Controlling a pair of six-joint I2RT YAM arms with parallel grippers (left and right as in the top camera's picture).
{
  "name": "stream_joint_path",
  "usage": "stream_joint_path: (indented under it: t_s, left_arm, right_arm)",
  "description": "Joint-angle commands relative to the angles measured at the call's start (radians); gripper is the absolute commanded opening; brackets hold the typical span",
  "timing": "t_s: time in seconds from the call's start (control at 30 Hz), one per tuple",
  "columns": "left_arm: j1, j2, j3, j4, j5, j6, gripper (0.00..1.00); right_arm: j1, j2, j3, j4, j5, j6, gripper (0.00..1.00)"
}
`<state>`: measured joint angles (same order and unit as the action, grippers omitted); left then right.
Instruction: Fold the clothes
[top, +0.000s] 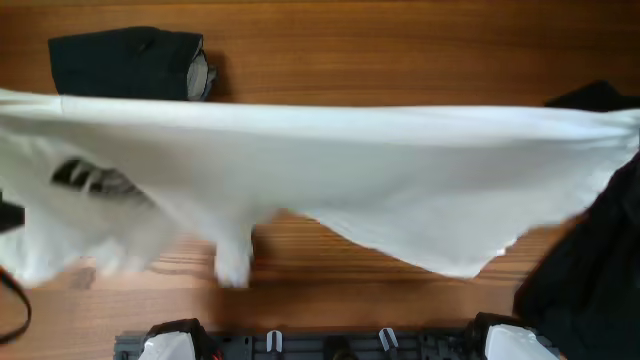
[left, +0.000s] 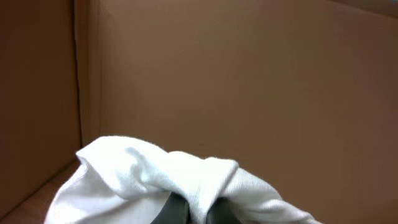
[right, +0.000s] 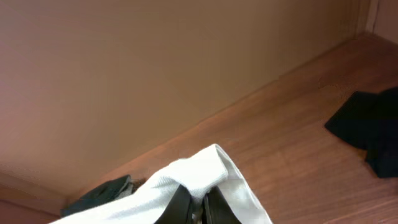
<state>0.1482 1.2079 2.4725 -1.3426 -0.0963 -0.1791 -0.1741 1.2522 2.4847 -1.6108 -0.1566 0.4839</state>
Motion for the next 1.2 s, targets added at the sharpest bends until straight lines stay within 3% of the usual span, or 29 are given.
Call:
stream_joint_path:
  t_s: [0.0,0.13,0.2,0.3,0.37,0.47,0.5,0.53,0.63,0.7,0.8,0.97,1.07,1.17]
  left_arm:
    - [0.011,0.194,-0.011,0.024,0.029,0.023,0.04]
    - [0.010,0.447,-0.011,0.209,0.371,0.052,0.04]
    - [-0.005,0.588,-0.011,0.411,0.545,0.033,0.04]
    - [-0.023,0.659,-0.011,0.744,0.651,-0.101,0.04]
    - [-0.036,0.625,0.002,0.857,0.674,-0.132,0.04]
    - [-0.058,0.517,0.026,0.719,0.641,-0.012,0.04]
    - [-0.066,0.477,0.026,0.607,0.555,0.059,0.04]
    - [-0.086,0.439,0.026,0.392,0.432,0.130,0.07]
    - [-0.128,0.465,0.008,0.033,0.397,0.150,0.11]
    - [-0.160,0.542,-0.068,-0.119,0.397,0.150,0.16]
    - [-0.196,0.674,-0.242,-0.195,0.397,0.149,0.11]
    - [-0.203,0.707,-0.439,-0.236,0.381,0.150,0.06]
    - [-0.222,0.707,-0.455,-0.267,0.379,0.168,0.20]
    - [-0.285,0.707,-0.567,-0.195,0.358,0.187,0.30]
  right_arm:
    - [-0.014,0.173,-0.013,0.029,0.052,-0.010,0.04]
    - [-0.014,0.414,-0.013,0.218,-0.100,-0.019,0.04]
    - [-0.014,0.519,-0.013,0.389,-0.234,-0.025,0.04]
    - [-0.069,0.552,-0.010,0.648,-0.408,-0.006,0.04]
    - [-0.131,0.526,0.002,0.671,-0.420,0.010,0.04]
    - [-0.289,0.455,0.005,0.599,-0.491,-0.010,0.04]
    - [-0.333,0.435,0.005,0.540,-0.530,-0.056,0.04]
    - [-0.354,0.423,0.005,0.404,-0.527,-0.129,0.04]
    - [-0.319,0.443,-0.025,0.100,-0.368,-0.232,0.04]
    - [-0.259,0.478,-0.112,0.003,-0.226,-0.283,0.04]
    - [-0.198,0.478,-0.324,0.004,-0.179,-0.301,0.06]
    - [-0.116,0.478,-0.671,0.018,-0.127,-0.326,0.08]
    - [-0.106,0.478,-0.819,0.074,-0.127,-0.327,0.09]
    - [-0.106,0.478,-0.882,0.118,-0.127,-0.327,0.09]
